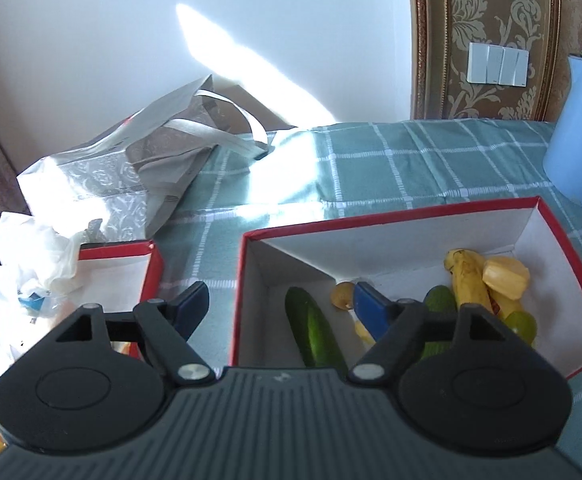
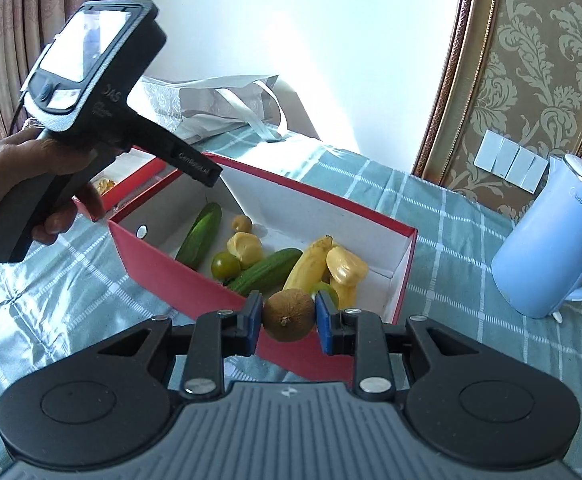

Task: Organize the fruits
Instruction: 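Lower the kiwi into the red box with the right tool and open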

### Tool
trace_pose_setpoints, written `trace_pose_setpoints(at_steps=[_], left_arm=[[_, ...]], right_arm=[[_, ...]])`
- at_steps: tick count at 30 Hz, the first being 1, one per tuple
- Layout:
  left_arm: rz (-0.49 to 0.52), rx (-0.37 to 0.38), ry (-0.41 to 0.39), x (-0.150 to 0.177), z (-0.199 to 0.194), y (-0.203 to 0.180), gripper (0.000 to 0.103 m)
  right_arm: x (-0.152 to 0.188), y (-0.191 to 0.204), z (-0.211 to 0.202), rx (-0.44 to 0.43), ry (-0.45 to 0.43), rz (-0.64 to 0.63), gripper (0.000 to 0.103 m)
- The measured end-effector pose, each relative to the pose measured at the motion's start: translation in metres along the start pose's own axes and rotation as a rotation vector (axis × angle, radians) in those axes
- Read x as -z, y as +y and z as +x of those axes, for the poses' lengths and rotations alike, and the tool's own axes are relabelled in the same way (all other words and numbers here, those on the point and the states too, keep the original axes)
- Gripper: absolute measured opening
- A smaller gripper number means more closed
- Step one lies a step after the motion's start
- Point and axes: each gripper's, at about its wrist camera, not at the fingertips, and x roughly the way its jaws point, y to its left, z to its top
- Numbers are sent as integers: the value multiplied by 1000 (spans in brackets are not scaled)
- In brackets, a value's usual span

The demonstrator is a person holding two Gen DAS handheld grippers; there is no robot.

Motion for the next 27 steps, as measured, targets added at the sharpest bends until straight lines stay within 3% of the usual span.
trace_pose_setpoints(at_steps=[6, 14, 27], left_arm=[[-75, -4, 28, 16, -21, 22, 78], [-86, -15, 37, 29, -30, 32, 78], [-121, -4, 79, 57, -50, 45, 82]], right_arm=[[-8, 7, 2, -9, -12, -8, 27], [-19, 11, 15, -8, -25, -17, 27], [-34, 9, 97, -20, 9, 21, 27]])
